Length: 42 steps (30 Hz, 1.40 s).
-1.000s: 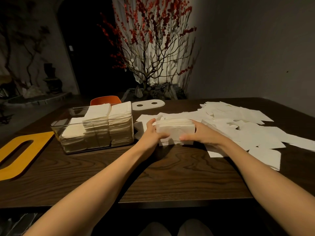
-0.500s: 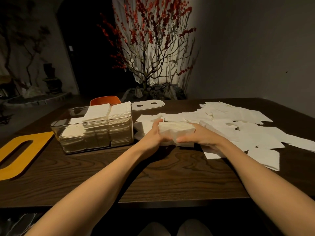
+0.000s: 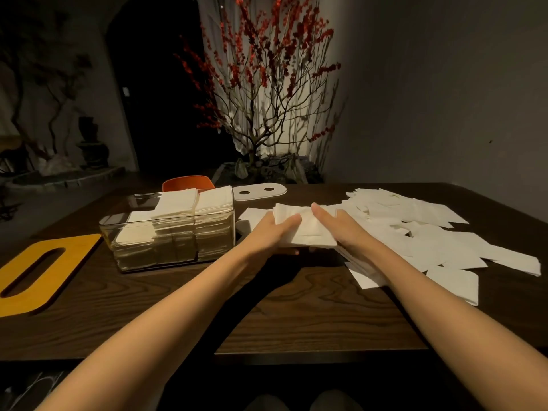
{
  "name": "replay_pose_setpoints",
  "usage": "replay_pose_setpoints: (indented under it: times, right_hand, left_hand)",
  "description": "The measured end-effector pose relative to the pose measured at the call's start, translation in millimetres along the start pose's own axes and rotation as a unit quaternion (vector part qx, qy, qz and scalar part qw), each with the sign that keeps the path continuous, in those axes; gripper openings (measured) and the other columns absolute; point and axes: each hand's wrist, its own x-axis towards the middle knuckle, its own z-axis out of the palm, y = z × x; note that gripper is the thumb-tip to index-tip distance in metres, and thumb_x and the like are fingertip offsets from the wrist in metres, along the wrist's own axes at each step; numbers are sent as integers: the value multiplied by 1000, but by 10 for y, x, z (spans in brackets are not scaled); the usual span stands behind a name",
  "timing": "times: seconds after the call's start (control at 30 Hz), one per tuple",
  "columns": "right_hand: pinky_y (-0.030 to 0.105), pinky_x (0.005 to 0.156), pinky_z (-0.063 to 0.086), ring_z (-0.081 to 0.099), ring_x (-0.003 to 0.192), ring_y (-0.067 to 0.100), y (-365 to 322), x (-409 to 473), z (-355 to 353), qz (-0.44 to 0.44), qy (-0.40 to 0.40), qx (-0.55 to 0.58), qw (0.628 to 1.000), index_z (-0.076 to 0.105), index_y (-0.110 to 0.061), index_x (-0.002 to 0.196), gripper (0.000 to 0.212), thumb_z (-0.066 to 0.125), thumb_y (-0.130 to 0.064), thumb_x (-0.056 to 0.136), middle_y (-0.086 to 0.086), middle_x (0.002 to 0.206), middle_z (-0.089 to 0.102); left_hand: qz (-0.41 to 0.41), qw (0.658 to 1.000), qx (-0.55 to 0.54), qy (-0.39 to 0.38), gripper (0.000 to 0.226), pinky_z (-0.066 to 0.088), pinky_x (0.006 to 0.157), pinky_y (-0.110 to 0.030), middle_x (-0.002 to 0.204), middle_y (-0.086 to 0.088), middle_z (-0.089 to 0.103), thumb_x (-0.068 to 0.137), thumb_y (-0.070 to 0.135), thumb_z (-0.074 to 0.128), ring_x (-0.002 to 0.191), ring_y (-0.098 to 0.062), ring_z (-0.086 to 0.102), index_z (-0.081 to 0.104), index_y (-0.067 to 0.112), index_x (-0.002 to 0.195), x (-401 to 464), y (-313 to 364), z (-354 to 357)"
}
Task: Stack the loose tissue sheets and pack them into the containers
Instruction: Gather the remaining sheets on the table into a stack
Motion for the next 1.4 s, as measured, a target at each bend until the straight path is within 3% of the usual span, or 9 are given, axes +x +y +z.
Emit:
replay_pose_setpoints:
  times: [0.07, 0.33, 0.43, 0.53, 0.8, 1.0, 1.13, 1.27, 1.4]
  right_hand:
    - [24, 84, 37, 50, 90, 7, -98, 59, 54, -13, 21, -43, 999, 45, -13, 134, 54, 39, -52, 97, 3, 119, 56]
    - [32, 81, 39, 56, 95, 27, -465, 216, 434, -83, 71, -128, 986, 59, 4, 117, 62, 37, -51, 98, 18, 112, 62]
    - [29, 65, 34, 54, 68, 24, -587, 223, 585, -112, 58, -139, 982, 63, 8, 78, 57, 44, -41, 99, 18, 71, 56]
    - [26, 55, 26, 31, 48, 12, -731, 245, 783, -146, 44, -153, 976, 33, -14, 51, 53, 48, -35, 98, 0, 50, 32]
    - [36, 87, 38, 28, 39, 7, -1021, 458, 1450, -178, -19, -175, 968, 25, -18, 43, 62, 52, -37, 96, -12, 31, 22]
    - [47, 107, 33, 35, 47, 10, -1127, 622, 1831, -200, -82, -210, 953, 30, -17, 42, 62, 52, -39, 96, -12, 26, 27]
    - [34, 79, 29, 34, 54, 8, -1186, 815, 2031, -209, -104, -263, 936, 42, -21, 30, 71, 46, -38, 99, -10, 35, 40]
    - [39, 90, 38, 55, 78, 20, -1138, 997, 2110, -189, -93, -330, 920, 54, -21, 53, 49, 40, -26, 100, 6, 74, 64]
    - [51, 100, 38, 61, 94, 28, -1057, 1126, 2169, -168, -96, -341, 920, 53, -23, 43, 52, 50, -20, 94, 8, 88, 72]
  left_hand:
    - [18, 1000, -7, -9, 27, 56, 59, -25, 107, -6, 66, 97, 32, 55, 89, -19, 65, 58, 14, 117, -23, 80, -68]
    - [84, 988, 45, 120, 25, 48, 47, -14, 82, 0, 65, 94, 34, 60, 52, -5, 63, 59, 12, 107, -292, 350, -480]
    - [57, 983, 58, 165, 28, 43, 43, -8, 83, 1, 59, 93, 36, 61, 59, -6, 59, 54, 12, 104, -346, 397, -677]
    - [23, 975, 64, 211, 43, 45, 55, -17, 89, -1, 60, 89, 40, 65, 70, -10, 56, 53, 7, 113, -430, 455, -946]
    - [-42, 961, 66, 265, 45, 34, 38, -15, 67, -7, 58, 84, 33, 72, 47, -9, 46, 62, -8, 101, -574, 494, -1763]
    - [-72, 952, 100, 281, 43, 40, 59, -20, 92, -10, 60, 90, 39, 64, 76, -16, 56, 56, -2, 104, -541, 388, -2157]
    - [-84, 940, 160, 288, 34, 34, 58, -21, 79, -7, 49, 98, 36, 52, 66, -13, 43, 47, 6, 83, -465, 357, -2299]
    - [-73, 920, 263, 280, 44, 36, 78, -25, 123, -16, 56, 101, 29, 45, 102, -26, 54, 45, -1, 132, -385, 353, -2323]
    - [-98, 899, 325, 278, 44, 33, 108, -42, 127, -17, 58, 102, 31, 41, 116, -31, 53, 48, -2, 129, -263, 192, -2371]
